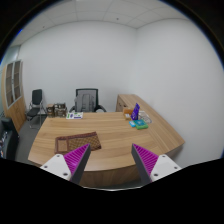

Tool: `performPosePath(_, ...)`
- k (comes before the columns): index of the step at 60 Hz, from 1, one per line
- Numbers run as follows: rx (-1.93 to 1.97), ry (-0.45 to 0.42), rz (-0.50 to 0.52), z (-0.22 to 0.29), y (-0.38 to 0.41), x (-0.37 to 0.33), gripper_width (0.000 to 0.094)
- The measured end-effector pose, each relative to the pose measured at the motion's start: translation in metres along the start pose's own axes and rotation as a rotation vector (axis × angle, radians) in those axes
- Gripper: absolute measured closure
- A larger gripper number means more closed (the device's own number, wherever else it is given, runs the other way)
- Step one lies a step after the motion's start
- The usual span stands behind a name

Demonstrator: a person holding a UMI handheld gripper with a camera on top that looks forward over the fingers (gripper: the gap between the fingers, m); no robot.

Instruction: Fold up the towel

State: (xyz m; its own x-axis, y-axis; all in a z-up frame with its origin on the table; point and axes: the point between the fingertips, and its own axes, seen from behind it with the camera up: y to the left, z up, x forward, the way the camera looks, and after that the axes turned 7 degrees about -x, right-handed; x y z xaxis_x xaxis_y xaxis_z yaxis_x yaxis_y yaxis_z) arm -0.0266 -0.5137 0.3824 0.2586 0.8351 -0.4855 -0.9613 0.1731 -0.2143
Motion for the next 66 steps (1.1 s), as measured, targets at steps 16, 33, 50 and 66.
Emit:
performPosePath(16,0.018,0.039,0.032,-0.040,0.012,0.003,0.0079)
performPosePath(33,-0.013,0.159,0.135,-0.129,0.091,0.055,0.0076)
performPosePath(50,-0.034,0.136,0.345,-0.133,0.274,0.146,0.0075)
performPosePath(66,-0.120,0.133,0.417,-0.125,0.411,0.269,0.0072)
